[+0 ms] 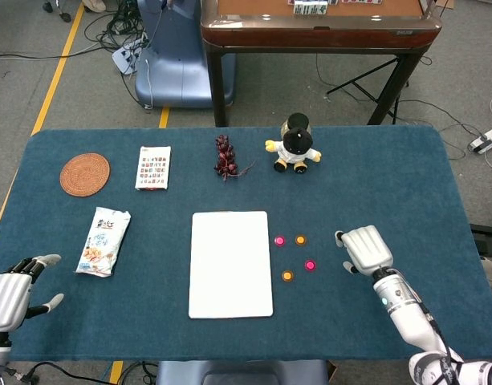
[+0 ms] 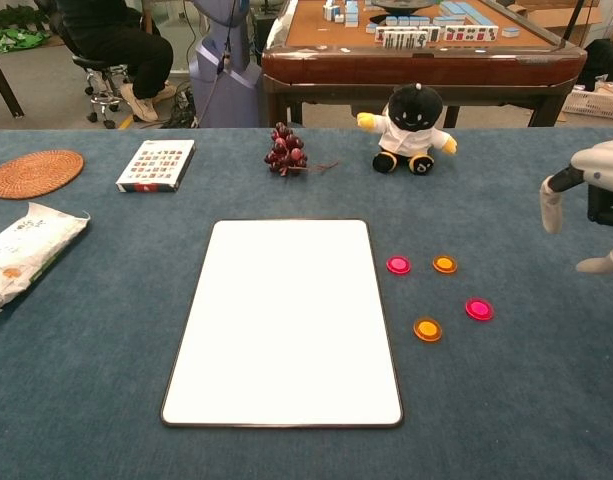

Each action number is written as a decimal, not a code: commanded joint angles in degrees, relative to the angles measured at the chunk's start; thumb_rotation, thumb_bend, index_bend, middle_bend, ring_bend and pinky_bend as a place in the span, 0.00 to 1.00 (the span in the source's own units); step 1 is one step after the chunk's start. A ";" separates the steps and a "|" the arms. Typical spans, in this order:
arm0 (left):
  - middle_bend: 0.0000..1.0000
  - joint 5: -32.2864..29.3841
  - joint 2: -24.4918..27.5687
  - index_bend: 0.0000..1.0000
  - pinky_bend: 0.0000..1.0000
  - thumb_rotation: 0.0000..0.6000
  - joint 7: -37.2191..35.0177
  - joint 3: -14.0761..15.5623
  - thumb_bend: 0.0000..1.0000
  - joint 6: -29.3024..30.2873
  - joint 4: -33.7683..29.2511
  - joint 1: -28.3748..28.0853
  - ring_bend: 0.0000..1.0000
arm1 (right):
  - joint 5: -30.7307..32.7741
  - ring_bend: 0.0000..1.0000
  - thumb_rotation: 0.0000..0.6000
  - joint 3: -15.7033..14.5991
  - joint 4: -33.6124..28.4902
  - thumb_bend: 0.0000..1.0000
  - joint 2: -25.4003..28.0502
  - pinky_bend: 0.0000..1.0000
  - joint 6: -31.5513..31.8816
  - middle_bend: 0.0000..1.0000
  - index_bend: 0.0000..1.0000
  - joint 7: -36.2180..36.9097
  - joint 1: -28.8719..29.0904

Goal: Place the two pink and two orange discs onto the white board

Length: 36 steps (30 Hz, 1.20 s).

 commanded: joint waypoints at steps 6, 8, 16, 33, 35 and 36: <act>0.38 -0.18 0.31 0.35 0.48 1.00 -0.52 -0.14 0.16 0.23 -0.05 0.13 0.34 | 5.41 1.00 1.00 -1.40 3.16 0.15 -4.81 1.00 -2.73 1.00 0.44 -3.95 3.88; 0.38 -0.25 0.36 0.35 0.48 1.00 -0.63 -0.17 0.16 0.23 -0.06 0.14 0.34 | 6.14 1.00 1.00 -1.74 4.11 0.15 -5.85 1.00 -3.17 1.00 0.44 -4.17 4.51; 0.38 -0.42 0.63 0.35 0.48 1.00 -1.37 -0.31 0.17 0.35 -0.04 0.22 0.34 | 7.42 1.00 1.00 -3.08 8.31 0.15 -10.31 1.00 -4.30 1.00 0.44 -3.83 6.61; 0.38 -0.24 0.99 0.35 0.48 1.00 -2.01 -0.34 0.16 0.72 -0.22 0.39 0.34 | 11.26 1.00 1.00 -3.77 10.49 0.16 -13.94 1.00 -4.88 1.00 0.44 -5.38 10.78; 0.38 -0.19 1.01 0.35 0.48 1.00 -1.99 -0.33 0.16 0.74 -0.26 0.40 0.34 | 11.92 1.00 1.00 -3.85 10.68 0.17 -14.13 1.00 -4.98 1.00 0.44 -5.54 11.22; 0.38 -0.16 1.01 0.35 0.48 1.00 -1.97 -0.32 0.16 0.76 -0.27 0.41 0.34 | 12.25 1.00 1.00 -3.89 10.77 0.17 -14.21 1.00 -5.02 1.00 0.44 -5.65 11.42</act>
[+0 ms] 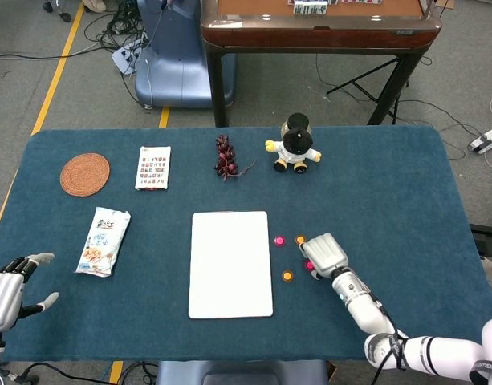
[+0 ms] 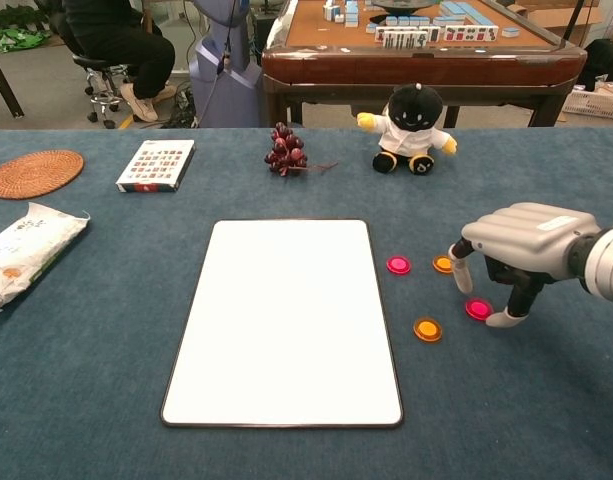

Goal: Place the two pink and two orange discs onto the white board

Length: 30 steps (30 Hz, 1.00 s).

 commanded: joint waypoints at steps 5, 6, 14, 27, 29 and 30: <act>0.38 0.10 0.05 0.35 0.48 1.00 -0.02 0.04 0.16 0.07 -0.10 0.04 0.34 | 2.18 1.00 1.00 -0.38 0.73 0.17 -0.72 1.00 -0.25 1.00 0.44 -0.54 1.35; 0.38 0.11 0.07 0.35 0.48 1.00 -0.07 0.04 0.16 0.06 -0.11 0.05 0.34 | 2.40 1.00 1.00 -0.45 0.83 0.17 -0.81 1.00 -0.28 1.00 0.44 -0.54 1.49; 0.38 0.16 0.15 0.35 0.48 1.00 -0.07 0.06 0.17 0.12 -0.18 0.09 0.34 | 3.09 1.00 1.00 -1.23 1.24 0.17 -1.23 1.00 -0.13 1.00 0.44 -0.18 2.35; 0.38 0.36 0.04 0.35 0.48 1.00 0.32 0.20 0.16 -0.01 -0.23 0.08 0.34 | 3.30 1.00 1.00 -2.22 0.55 0.17 -0.40 1.00 0.96 1.00 0.44 0.60 2.77; 0.38 0.35 -0.01 0.35 0.48 1.00 0.42 0.21 0.16 -0.07 -0.20 0.06 0.34 | 3.50 1.00 1.00 -2.28 0.73 0.17 -0.51 1.00 0.88 1.00 0.44 0.73 2.92; 0.38 0.34 -0.02 0.35 0.48 1.00 0.44 0.22 0.16 -0.08 -0.21 0.06 0.34 | 3.59 1.00 1.00 -2.31 0.85 0.17 -0.57 1.00 0.82 1.00 0.44 0.78 2.99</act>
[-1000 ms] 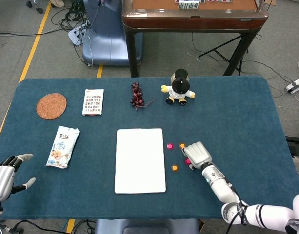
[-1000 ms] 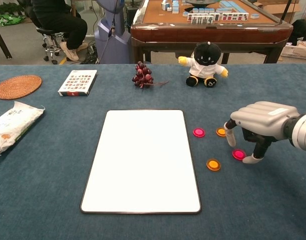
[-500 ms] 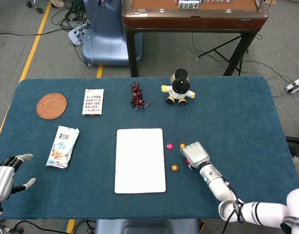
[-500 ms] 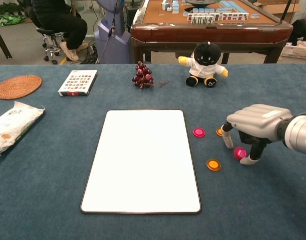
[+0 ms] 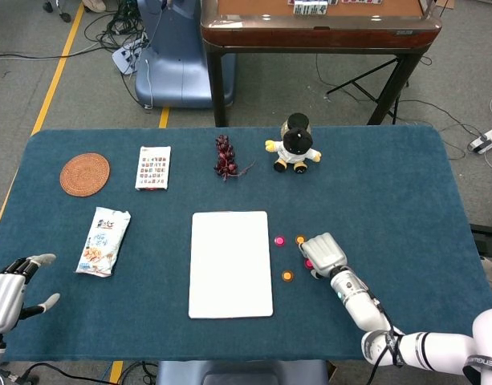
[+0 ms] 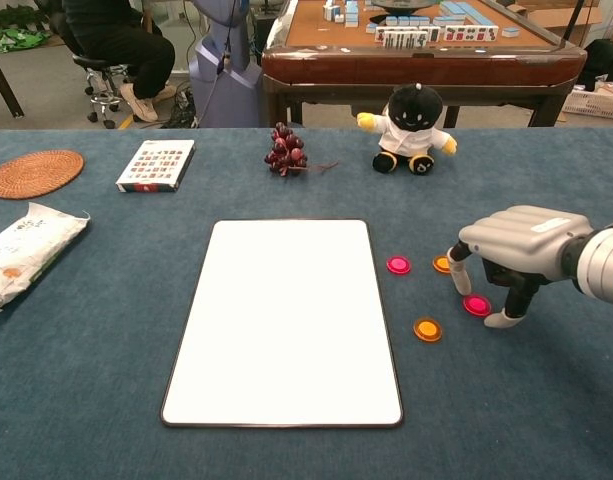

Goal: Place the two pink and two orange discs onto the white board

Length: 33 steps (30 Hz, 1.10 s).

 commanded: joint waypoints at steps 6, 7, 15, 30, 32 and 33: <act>0.38 -0.04 0.02 0.35 0.48 1.00 -0.09 -0.01 0.16 0.00 -0.02 0.01 0.34 | 0.62 1.00 1.00 -0.19 0.85 0.20 -0.56 1.00 -0.42 1.00 0.44 0.35 0.60; 0.38 -0.02 0.04 0.35 0.48 1.00 -0.10 -0.01 0.16 0.03 -0.02 0.03 0.34 | 0.71 1.00 1.00 -0.20 0.89 0.22 -0.58 1.00 -0.45 1.00 0.44 0.38 0.67; 0.38 -0.02 0.08 0.35 0.48 1.00 -0.16 -0.03 0.16 0.08 -0.06 0.05 0.34 | 1.44 1.00 1.00 -0.33 0.44 0.29 -0.51 1.00 -0.36 1.00 0.49 0.41 1.21; 0.38 -0.40 0.01 0.35 0.48 1.00 -0.09 -0.19 0.16 0.03 0.04 0.08 0.34 | -0.55 1.00 1.00 0.31 -8.19 0.30 3.04 1.00 1.93 1.00 0.52 -0.84 2.90; 0.38 -0.54 -0.01 0.35 0.48 1.00 0.02 -0.24 0.16 -0.03 0.09 0.07 0.34 | -0.52 1.00 1.00 0.72 -9.69 0.30 3.03 1.00 2.40 1.00 0.52 -1.91 3.66; 0.38 -0.58 -0.03 0.35 0.48 1.00 0.06 -0.23 0.16 -0.11 0.10 0.05 0.34 | -0.42 1.00 1.00 0.90 -10.30 0.30 2.99 1.00 2.56 1.00 0.52 -2.43 4.02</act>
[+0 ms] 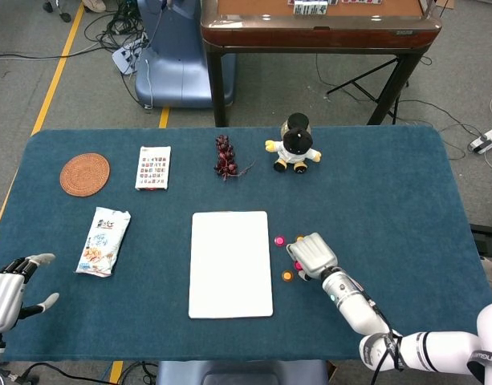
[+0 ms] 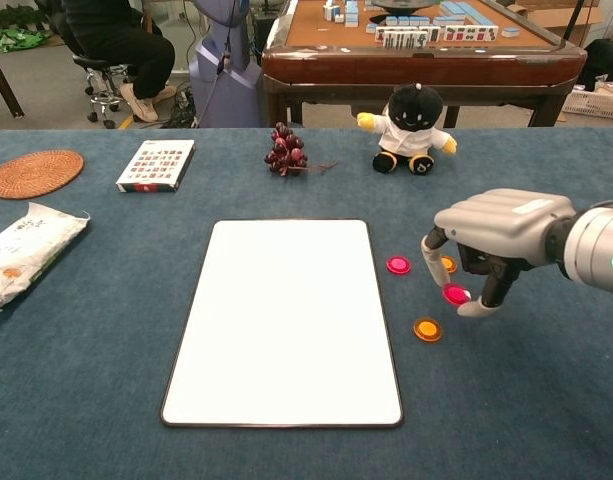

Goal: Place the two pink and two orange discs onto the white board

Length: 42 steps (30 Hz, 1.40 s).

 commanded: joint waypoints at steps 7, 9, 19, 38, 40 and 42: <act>0.38 -0.21 -0.04 0.35 0.48 1.00 0.42 0.06 0.16 -0.42 0.00 -0.09 0.34 | 2.11 1.00 1.00 1.69 -4.85 0.30 -2.08 1.00 1.92 1.00 0.52 -6.82 4.55; 0.38 -0.20 0.02 0.35 0.48 1.00 0.45 0.07 0.16 -0.38 -0.08 -0.06 0.34 | 2.82 1.00 1.00 2.09 -5.23 0.30 -2.91 1.00 2.09 1.00 0.52 -7.87 5.52; 0.38 -0.94 0.66 0.38 0.48 1.00 0.02 -0.23 0.16 -0.10 -0.34 0.25 0.34 | 6.30 1.00 1.00 3.60 -3.01 0.30 -8.34 1.00 1.28 1.00 0.52 -9.87 10.06; 0.38 -1.02 1.20 0.40 0.48 1.00 -0.84 -0.33 0.16 0.05 -0.28 0.43 0.34 | 6.63 1.00 1.00 3.20 0.13 0.00 -11.53 1.00 1.72 1.00 0.32 -7.34 12.53; 0.38 -1.09 1.02 0.40 0.48 1.00 -0.59 -0.40 0.16 0.27 -0.30 0.53 0.34 | 6.06 1.00 1.00 2.95 -0.26 0.00 -10.79 1.00 2.14 1.00 0.32 -6.91 12.27; 0.38 -1.11 0.93 0.40 0.48 1.00 -0.43 -0.43 0.16 0.38 -0.32 0.59 0.34 | 5.81 1.00 1.00 2.68 -0.65 0.01 -9.62 1.00 2.72 1.00 0.32 -6.60 11.93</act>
